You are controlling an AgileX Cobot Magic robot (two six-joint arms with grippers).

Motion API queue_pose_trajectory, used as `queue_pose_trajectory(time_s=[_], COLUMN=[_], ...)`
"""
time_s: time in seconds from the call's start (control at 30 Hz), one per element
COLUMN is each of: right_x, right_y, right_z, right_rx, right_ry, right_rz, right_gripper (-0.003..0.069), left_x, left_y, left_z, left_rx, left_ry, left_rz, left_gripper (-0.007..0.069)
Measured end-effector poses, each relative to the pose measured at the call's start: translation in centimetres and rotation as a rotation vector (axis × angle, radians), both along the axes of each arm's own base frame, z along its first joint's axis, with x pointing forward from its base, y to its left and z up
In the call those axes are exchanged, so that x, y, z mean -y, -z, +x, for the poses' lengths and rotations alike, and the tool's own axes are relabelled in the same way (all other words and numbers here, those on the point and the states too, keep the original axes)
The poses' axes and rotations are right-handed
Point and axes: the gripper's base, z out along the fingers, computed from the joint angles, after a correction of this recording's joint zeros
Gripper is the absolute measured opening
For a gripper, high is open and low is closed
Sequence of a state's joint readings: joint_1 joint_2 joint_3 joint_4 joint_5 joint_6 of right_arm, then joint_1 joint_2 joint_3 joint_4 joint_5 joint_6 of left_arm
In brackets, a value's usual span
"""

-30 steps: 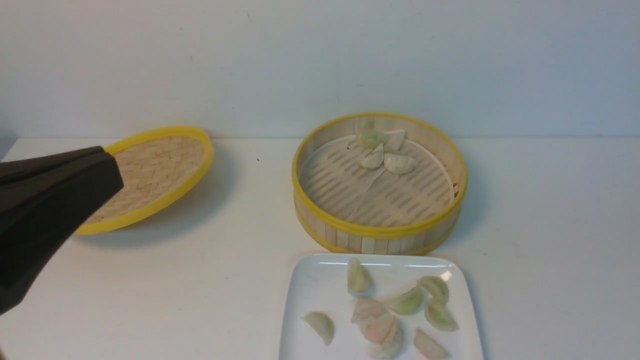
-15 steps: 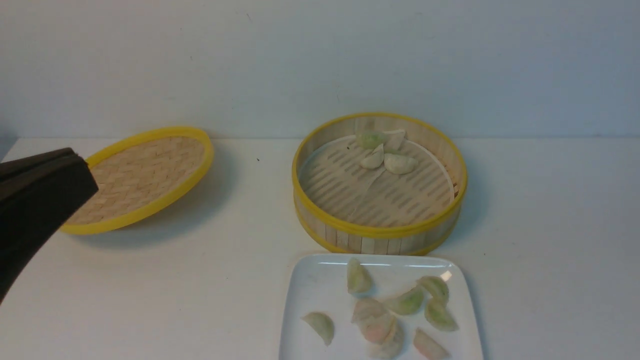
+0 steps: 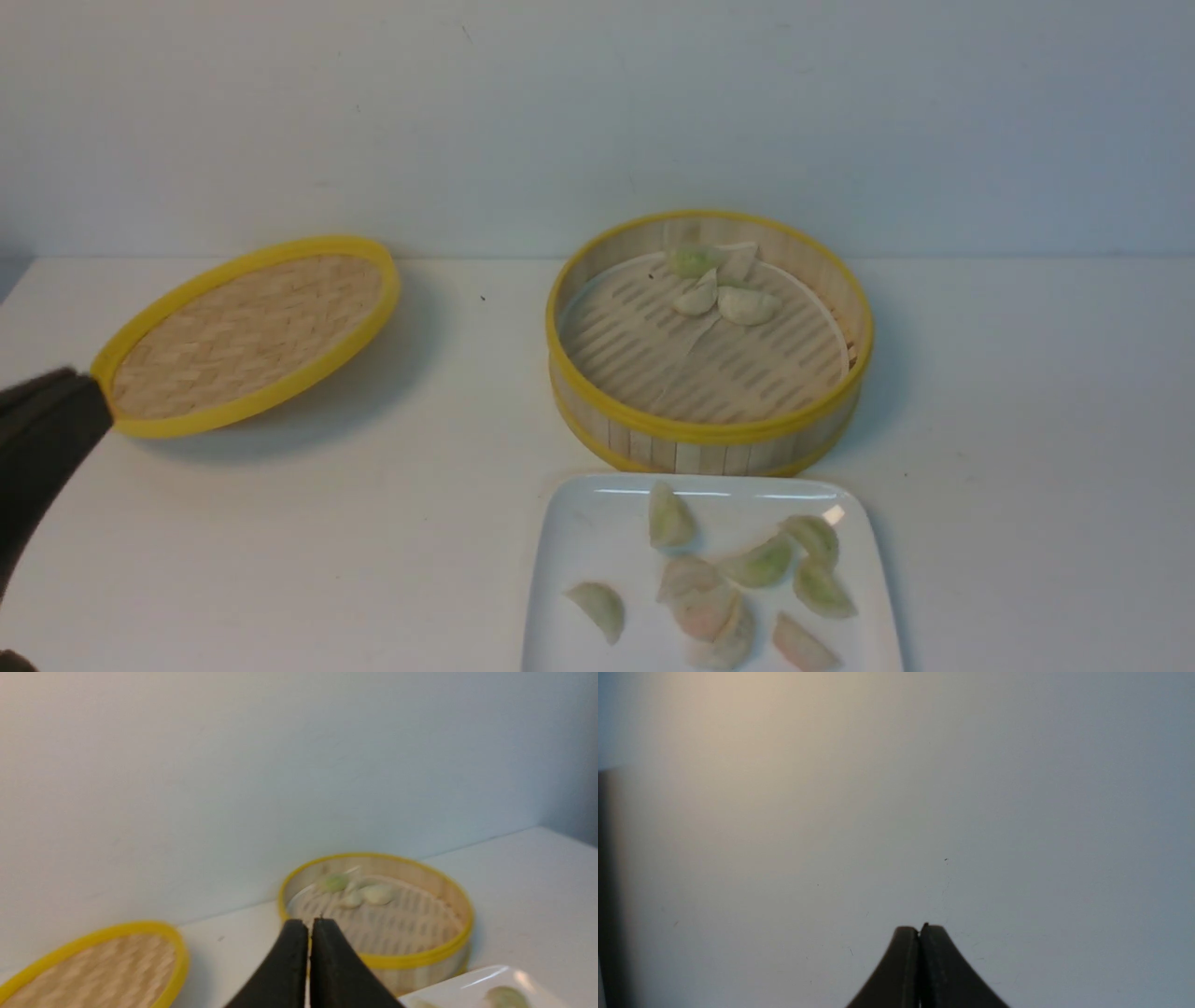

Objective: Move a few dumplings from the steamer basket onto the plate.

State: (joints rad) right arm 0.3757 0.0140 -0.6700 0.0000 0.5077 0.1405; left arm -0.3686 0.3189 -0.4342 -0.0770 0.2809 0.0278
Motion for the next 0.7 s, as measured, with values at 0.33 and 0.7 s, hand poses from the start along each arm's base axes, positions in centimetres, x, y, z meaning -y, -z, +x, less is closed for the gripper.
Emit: queue_pose_trajectory(time_s=[0.33,0.7], right_x=[0.0,0.0], right_y=[0.0,0.0], right_z=[0.0,0.0], right_rx=[-0.002,-0.003], right_ry=[0.000,0.000], right_rz=[-0.001,-0.001], right_gripper=[-0.0013,-0.0013], left_x=[-2.4,-2.5], left_y=[12.5,14.3], left_z=[-1.2,-1.8], left_rx=[-0.172,-0.226], left_ry=[-0.303,-0.303], left_rz=[0.043,0.082], left_gripper=[-0.0006,-0.0006])
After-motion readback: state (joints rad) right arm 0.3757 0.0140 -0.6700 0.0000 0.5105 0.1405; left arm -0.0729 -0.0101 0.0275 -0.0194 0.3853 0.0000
